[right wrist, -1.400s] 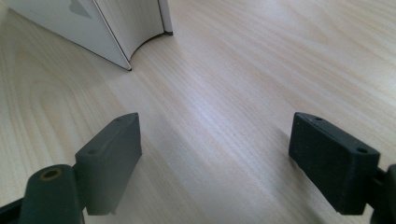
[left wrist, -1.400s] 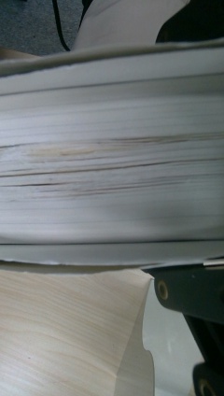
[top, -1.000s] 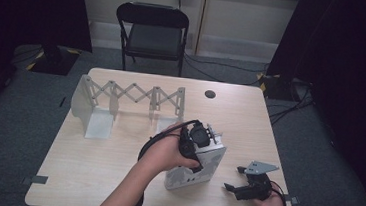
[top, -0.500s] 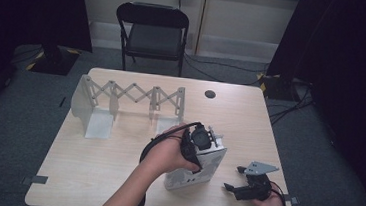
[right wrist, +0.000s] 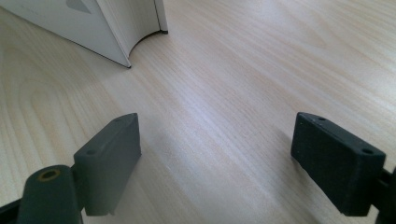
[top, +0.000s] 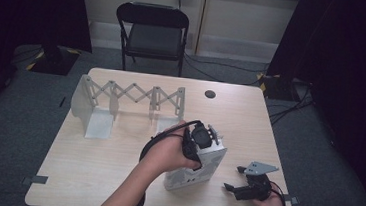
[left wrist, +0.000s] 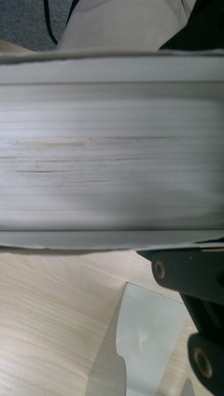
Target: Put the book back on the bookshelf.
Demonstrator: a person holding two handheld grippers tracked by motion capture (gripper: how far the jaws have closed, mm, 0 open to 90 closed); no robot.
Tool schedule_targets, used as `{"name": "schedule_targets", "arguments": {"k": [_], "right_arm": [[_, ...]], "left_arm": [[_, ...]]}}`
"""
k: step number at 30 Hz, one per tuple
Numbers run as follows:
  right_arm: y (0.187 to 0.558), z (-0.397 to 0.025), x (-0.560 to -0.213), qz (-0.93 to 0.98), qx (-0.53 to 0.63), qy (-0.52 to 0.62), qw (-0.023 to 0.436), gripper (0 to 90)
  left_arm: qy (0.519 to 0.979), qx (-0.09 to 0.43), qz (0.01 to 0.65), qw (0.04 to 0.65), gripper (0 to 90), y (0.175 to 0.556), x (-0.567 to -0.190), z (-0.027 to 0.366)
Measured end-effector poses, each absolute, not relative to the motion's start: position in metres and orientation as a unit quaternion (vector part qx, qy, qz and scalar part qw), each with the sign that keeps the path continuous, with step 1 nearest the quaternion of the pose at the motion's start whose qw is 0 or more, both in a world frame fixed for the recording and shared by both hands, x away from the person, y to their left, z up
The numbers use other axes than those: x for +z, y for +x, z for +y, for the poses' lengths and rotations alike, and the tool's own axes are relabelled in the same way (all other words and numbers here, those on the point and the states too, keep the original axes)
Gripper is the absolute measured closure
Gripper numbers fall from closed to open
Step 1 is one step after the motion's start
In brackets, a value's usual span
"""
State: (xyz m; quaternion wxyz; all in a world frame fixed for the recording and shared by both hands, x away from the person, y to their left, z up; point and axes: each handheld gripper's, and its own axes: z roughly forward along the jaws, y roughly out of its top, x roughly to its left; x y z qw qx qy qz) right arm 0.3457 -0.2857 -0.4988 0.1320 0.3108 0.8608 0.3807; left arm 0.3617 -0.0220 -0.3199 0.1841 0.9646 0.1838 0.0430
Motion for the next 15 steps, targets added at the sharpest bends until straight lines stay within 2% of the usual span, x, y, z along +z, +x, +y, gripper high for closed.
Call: {"name": "schedule_targets", "arguments": {"k": [15], "right_arm": [[0.3455,-0.2851,-0.499,0.861,0.38,0.309,0.135,15.1]], "left_arm": [[0.962,0.045,0.198,0.18,52.2,0.3603,-0.319,-0.0228]]}}
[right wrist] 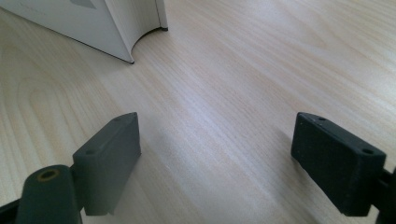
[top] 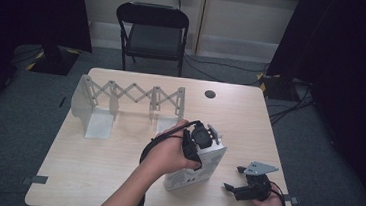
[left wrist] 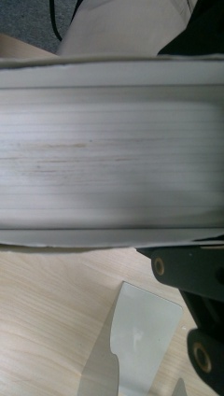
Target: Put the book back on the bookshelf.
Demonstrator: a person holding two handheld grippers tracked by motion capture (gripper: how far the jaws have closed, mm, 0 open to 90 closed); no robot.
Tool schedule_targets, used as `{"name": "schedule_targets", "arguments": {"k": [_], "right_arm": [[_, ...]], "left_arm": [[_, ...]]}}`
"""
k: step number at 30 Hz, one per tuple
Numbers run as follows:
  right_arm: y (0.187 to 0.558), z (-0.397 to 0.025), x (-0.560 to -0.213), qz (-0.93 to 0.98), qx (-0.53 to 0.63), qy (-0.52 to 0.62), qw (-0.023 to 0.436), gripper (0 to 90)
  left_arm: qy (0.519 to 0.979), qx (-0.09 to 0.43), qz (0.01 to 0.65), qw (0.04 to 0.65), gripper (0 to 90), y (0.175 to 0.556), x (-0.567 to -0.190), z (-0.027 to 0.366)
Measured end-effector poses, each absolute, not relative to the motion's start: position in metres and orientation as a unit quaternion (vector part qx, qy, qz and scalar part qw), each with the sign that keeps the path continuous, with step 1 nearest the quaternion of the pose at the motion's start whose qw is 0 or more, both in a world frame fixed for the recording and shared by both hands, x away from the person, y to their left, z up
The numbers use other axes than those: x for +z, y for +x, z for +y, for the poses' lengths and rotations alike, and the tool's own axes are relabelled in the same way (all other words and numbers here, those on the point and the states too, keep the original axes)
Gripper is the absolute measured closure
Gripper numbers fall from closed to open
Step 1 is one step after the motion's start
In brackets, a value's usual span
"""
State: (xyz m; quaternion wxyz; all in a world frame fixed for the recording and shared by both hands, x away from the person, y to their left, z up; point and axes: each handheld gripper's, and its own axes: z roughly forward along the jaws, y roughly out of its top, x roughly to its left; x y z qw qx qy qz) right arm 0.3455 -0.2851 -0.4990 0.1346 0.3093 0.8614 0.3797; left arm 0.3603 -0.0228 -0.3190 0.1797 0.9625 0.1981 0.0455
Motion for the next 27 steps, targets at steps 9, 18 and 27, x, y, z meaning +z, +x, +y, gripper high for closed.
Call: {"name": "schedule_targets", "arguments": {"k": [9,18,27], "right_arm": [[0.345,-0.285,-0.499,0.861,0.38,0.31,0.134,15.0],[0.345,-0.285,-0.499,0.862,0.379,0.31,0.134,14.9],[0.345,-0.285,-0.499,0.862,0.378,0.309,0.134,14.4]], "left_arm": [[0.957,0.036,0.224,0.181,52.7,0.362,-0.318,-0.02],[0.957,0.027,0.233,0.173,52.8,0.363,-0.315,-0.018],[0.952,0.026,0.249,0.178,52.8,0.363,-0.308,-0.007]]}}
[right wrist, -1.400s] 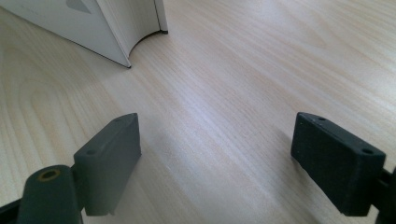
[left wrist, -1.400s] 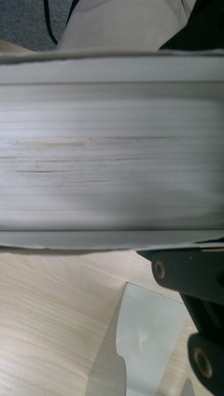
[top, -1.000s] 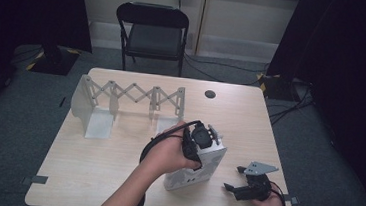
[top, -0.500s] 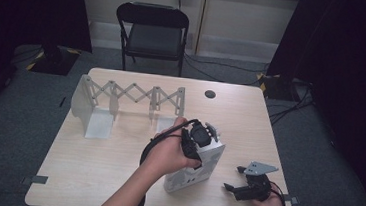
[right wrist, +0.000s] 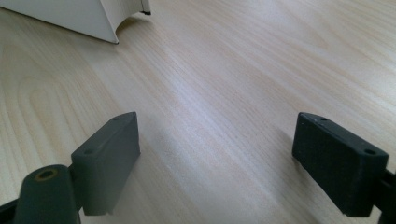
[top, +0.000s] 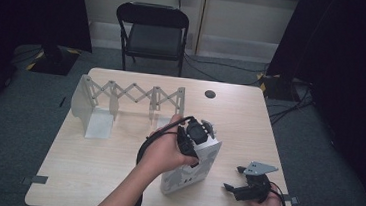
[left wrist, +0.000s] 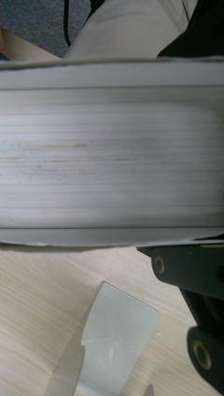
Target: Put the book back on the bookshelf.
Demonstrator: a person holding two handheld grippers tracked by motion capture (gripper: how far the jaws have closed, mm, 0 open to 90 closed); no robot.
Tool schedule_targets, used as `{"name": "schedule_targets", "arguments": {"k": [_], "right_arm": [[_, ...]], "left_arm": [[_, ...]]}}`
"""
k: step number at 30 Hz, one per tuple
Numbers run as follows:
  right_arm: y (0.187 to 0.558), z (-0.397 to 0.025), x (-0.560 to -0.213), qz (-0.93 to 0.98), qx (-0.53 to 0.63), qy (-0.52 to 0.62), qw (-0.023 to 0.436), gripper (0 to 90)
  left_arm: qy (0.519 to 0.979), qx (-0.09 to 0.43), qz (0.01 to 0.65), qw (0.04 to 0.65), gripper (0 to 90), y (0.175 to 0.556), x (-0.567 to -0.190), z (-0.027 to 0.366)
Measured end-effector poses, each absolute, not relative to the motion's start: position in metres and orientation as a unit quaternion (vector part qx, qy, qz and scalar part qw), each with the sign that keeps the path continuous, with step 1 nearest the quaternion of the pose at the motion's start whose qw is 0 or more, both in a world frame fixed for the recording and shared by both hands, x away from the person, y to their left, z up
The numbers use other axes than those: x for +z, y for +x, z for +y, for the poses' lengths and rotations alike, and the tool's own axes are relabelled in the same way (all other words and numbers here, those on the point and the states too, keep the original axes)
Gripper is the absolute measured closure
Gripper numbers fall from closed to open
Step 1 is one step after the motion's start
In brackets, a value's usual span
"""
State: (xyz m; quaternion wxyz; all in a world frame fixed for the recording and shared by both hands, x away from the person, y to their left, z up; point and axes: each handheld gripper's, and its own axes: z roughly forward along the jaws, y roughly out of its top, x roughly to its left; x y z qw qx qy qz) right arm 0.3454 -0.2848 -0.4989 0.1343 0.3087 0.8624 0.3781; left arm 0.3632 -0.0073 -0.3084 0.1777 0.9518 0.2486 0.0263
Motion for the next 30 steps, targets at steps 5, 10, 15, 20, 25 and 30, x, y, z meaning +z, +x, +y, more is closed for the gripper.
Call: {"name": "schedule_targets", "arguments": {"k": [5,10,15,20,25,30], "right_arm": [[0.345,-0.285,-0.499,0.862,0.378,0.309,0.134,14.4],[0.345,-0.285,-0.499,0.862,0.378,0.309,0.134,14.4],[0.345,-0.285,-0.499,0.863,0.378,0.309,0.134,14.4],[0.345,-0.285,-0.499,0.862,0.378,0.309,0.135,14.4],[0.345,-0.285,-0.499,0.863,0.378,0.309,0.134,14.4],[0.345,-0.285,-0.499,0.863,0.378,0.309,0.134,14.4]], "left_arm": [[0.951,0.032,0.252,0.176,52.8,0.362,-0.311,-0.003],[0.951,0.034,0.25,0.176,52.7,0.361,-0.316,-0.001],[0.953,0.041,0.24,0.183,52.3,0.358,-0.319,0.001],[0.952,0.042,0.241,0.185,51.2,0.36,-0.319,0.001],[0.95,0.033,0.247,0.188,50.2,0.366,-0.319,0.003],[0.953,0.038,0.233,0.189,49.0,0.37,-0.317,-0.006]]}}
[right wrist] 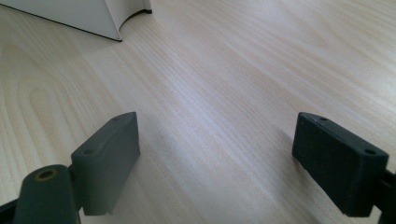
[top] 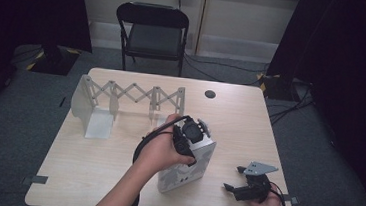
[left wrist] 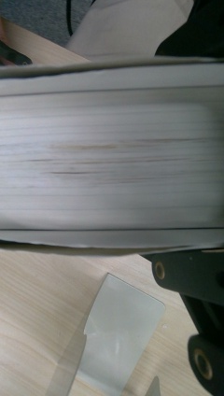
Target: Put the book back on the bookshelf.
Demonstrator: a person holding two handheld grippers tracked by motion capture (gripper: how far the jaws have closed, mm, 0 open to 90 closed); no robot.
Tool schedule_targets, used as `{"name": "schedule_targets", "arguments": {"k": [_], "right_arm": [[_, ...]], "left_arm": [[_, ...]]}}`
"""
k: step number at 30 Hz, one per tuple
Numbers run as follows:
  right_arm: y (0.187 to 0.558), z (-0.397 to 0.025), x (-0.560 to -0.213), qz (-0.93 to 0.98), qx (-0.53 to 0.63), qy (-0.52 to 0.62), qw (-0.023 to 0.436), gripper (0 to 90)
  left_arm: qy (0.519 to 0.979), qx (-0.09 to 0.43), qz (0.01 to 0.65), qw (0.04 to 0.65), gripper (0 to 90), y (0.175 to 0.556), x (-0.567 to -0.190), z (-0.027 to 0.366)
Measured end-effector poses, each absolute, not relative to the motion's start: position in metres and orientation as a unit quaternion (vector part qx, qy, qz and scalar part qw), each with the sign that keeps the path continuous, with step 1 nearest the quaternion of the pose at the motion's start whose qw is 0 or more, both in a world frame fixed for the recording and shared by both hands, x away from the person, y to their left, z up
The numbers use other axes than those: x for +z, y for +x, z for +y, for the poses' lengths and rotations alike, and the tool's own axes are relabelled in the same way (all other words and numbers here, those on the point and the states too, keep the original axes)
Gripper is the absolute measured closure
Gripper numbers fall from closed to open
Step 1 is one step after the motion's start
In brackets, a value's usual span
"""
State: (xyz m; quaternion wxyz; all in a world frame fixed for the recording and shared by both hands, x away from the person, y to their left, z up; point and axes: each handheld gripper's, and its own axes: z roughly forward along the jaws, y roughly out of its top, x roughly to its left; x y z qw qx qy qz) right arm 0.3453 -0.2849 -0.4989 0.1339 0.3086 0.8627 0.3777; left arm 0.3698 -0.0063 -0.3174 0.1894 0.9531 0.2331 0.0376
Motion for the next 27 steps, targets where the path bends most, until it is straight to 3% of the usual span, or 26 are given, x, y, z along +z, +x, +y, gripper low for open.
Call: {"name": "schedule_targets", "arguments": {"k": [27], "right_arm": [[0.345,-0.285,-0.499,0.862,0.376,0.312,0.136,14.1]], "left_arm": [[0.941,0.032,0.281,0.186,53.2,0.365,-0.302,0.006]]}}
